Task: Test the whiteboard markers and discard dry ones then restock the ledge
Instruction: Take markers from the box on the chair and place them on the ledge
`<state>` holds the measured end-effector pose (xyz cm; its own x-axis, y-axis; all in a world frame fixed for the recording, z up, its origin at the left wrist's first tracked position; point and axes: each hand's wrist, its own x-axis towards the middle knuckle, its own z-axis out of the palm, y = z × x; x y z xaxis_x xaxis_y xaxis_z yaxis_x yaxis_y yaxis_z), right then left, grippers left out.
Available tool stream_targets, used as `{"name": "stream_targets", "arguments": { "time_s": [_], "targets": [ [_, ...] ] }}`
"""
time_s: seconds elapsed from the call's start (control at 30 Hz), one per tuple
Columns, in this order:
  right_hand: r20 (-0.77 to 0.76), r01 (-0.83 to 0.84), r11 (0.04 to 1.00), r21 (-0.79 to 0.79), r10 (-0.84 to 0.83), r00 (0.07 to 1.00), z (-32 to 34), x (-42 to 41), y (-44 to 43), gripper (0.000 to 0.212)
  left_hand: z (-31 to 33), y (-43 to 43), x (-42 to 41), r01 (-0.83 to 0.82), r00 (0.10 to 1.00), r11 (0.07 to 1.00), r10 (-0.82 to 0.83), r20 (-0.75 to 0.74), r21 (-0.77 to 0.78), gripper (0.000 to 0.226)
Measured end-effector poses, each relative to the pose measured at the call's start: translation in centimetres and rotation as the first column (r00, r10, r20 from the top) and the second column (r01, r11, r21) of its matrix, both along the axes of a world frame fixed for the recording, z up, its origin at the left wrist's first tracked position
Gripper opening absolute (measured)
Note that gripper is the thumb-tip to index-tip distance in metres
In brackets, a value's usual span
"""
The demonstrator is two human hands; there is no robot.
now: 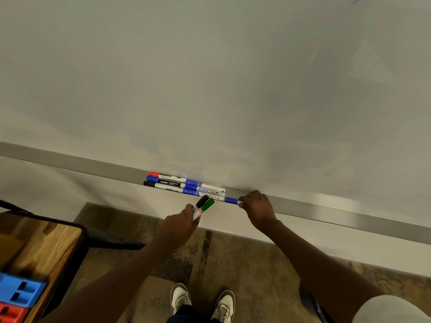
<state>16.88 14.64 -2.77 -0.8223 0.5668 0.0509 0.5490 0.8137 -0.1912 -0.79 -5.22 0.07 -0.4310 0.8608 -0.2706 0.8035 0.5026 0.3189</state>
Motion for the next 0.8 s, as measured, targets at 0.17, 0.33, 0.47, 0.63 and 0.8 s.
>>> {"name": "stream_targets", "arguments": {
  "time_s": [0.17,0.33,0.47,0.63,0.8],
  "targets": [
    [-0.049,-0.032,0.999,0.037,0.034,0.998,-0.7,0.1,-0.3,0.026,-0.2,0.2,0.1,0.01,1.0,1.0,-0.01,0.015,0.018,0.037],
    [-0.095,-0.014,0.999,0.047,0.018,0.995,-0.9,-0.5,-0.6,0.016,0.0,0.4,0.3,-0.01,0.999,1.0,0.009,0.032,0.028,0.036],
    [-0.209,0.02,0.999,-0.043,-0.028,0.978,0.4,-1.8,-1.9,0.02,0.2,0.7,0.6,-0.018,0.999,0.999,0.017,0.04,0.04,0.037],
    [-0.339,0.061,0.88,-0.47,-0.244,0.909,3.5,-3.6,-7.7,0.035,1.0,1.3,1.2,-0.045,0.998,0.996,0.041,0.054,0.077,0.038],
    [-0.235,0.126,0.644,-0.754,-0.444,0.865,4.5,-5.2,-10.9,0.022,1.8,1.6,1.9,-0.047,0.996,0.979,0.033,0.077,0.197,0.044]
  ]
}}
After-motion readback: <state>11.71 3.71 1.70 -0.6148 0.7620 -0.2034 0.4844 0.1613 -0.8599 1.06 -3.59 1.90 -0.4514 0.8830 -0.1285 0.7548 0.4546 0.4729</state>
